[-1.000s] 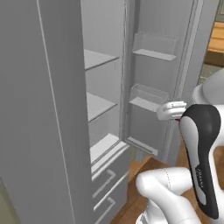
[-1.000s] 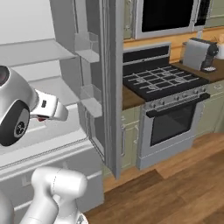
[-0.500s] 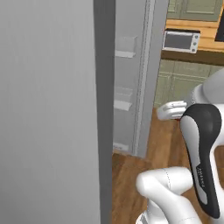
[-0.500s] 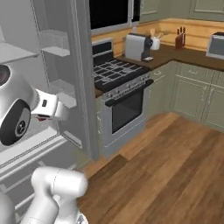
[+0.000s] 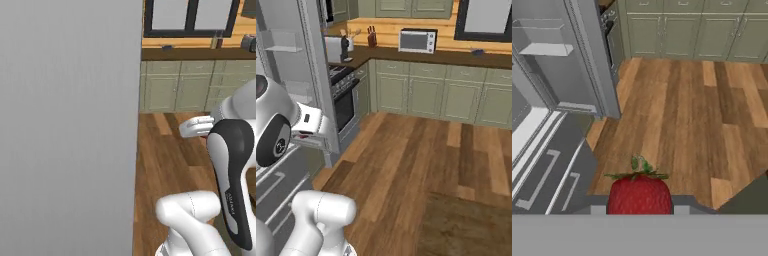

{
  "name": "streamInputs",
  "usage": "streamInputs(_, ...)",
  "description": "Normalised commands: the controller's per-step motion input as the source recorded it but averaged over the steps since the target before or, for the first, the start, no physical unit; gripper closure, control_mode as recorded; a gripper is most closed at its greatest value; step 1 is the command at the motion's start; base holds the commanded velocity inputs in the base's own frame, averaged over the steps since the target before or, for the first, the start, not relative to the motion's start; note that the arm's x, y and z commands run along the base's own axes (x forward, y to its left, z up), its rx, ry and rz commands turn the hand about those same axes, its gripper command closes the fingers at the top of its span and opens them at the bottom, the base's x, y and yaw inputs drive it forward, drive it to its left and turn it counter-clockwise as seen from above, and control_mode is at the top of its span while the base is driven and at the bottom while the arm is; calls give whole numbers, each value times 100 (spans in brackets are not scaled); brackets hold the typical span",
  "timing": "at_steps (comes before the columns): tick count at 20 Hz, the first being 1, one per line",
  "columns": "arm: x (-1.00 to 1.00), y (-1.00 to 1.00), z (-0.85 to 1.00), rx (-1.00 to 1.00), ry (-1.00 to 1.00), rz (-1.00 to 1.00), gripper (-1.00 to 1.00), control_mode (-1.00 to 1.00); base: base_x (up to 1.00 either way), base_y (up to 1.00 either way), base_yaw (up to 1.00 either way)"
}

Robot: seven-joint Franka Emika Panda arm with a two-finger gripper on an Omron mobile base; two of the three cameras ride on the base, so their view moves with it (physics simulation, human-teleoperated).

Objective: Take the strawberry from the fridge and place it on top of the pancake, located on the dining counter.

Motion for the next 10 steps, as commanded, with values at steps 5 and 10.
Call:
streamInputs(5, 0, 0, 0, 0, 0, 0, 100, 100, -75, -39, -59)
streamInputs(10, 0, 0, 0, 0, 0, 0, 100, 100, -51, -47, -48)
